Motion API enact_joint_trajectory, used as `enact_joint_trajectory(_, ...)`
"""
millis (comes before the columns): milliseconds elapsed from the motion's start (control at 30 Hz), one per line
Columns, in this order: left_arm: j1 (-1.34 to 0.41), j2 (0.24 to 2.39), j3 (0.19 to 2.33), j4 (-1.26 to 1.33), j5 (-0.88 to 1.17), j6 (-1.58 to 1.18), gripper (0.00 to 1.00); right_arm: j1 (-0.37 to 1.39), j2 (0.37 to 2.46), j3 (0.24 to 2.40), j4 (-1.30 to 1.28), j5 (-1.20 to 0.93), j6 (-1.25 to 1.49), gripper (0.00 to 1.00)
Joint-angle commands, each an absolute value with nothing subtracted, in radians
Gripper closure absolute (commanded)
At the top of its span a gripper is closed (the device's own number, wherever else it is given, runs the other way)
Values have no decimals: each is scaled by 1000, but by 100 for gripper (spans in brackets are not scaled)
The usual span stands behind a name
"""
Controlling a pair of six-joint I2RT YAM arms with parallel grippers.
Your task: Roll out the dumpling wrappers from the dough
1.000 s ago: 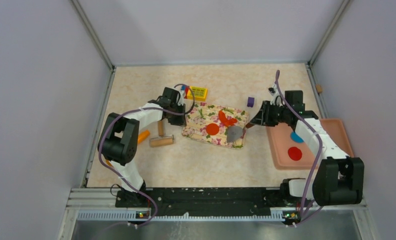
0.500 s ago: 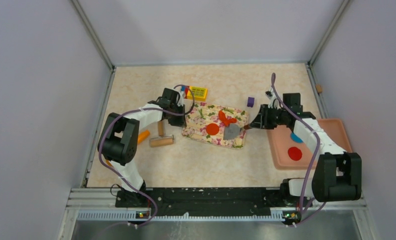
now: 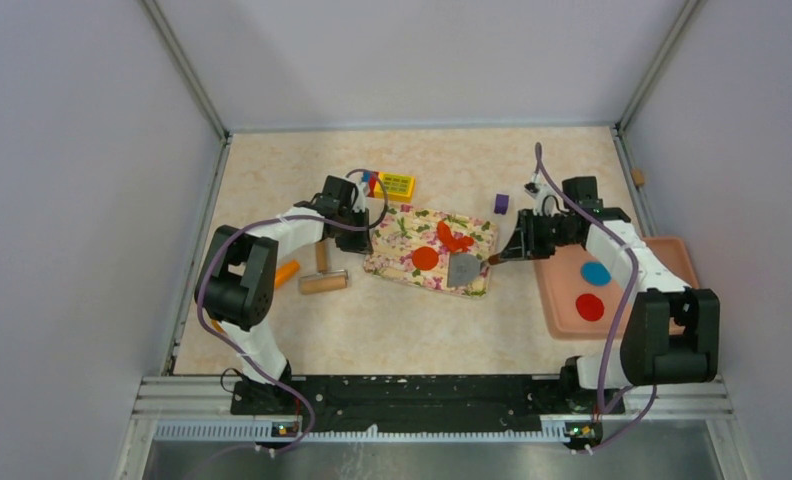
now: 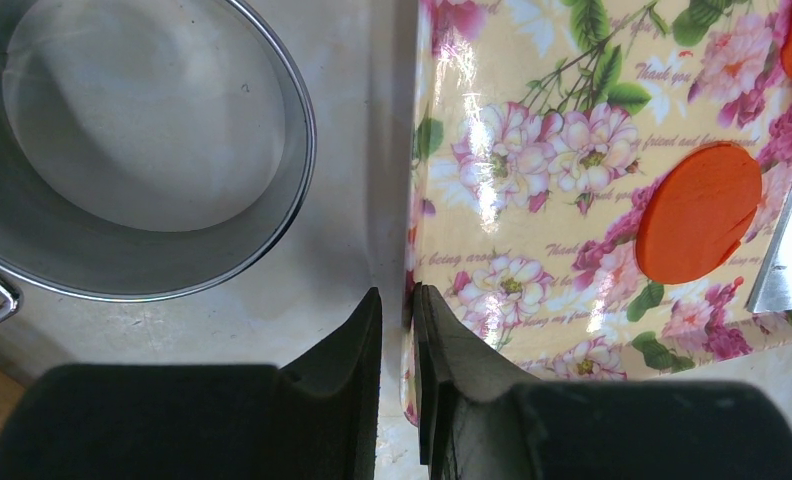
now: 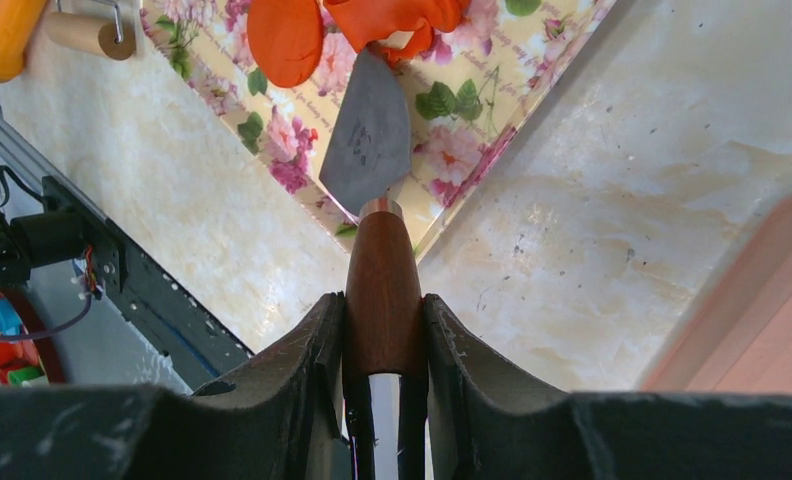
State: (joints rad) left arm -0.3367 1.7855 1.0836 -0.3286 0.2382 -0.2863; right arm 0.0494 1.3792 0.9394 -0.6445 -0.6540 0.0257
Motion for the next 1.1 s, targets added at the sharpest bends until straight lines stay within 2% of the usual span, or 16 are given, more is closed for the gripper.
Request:
enact_joint_trajectory(0, -327, 1773, 1072, -307, 229, -287, 79, 45, 1398, 963, -611, -678, 13, 100)
enact_joint_trajectory(233, -325, 1779, 1076, -308, 229, -285, 80, 45, 1430, 949, -578, -700, 6, 100)
enact_joint_trajectory(533, -325, 1782, 1081, -310, 230, -284, 80, 46, 1457, 981, -669, -782, -62, 100)
enact_joint_trajectory(767, -321, 1778, 1081, -314, 232, -282, 80, 44, 1483, 1130, -852, -828, -112, 100)
enact_joint_trajectory(1067, -319, 1776, 1080, -310, 235, -289, 80, 45, 1528, 1119, -759, -757, -44, 100)
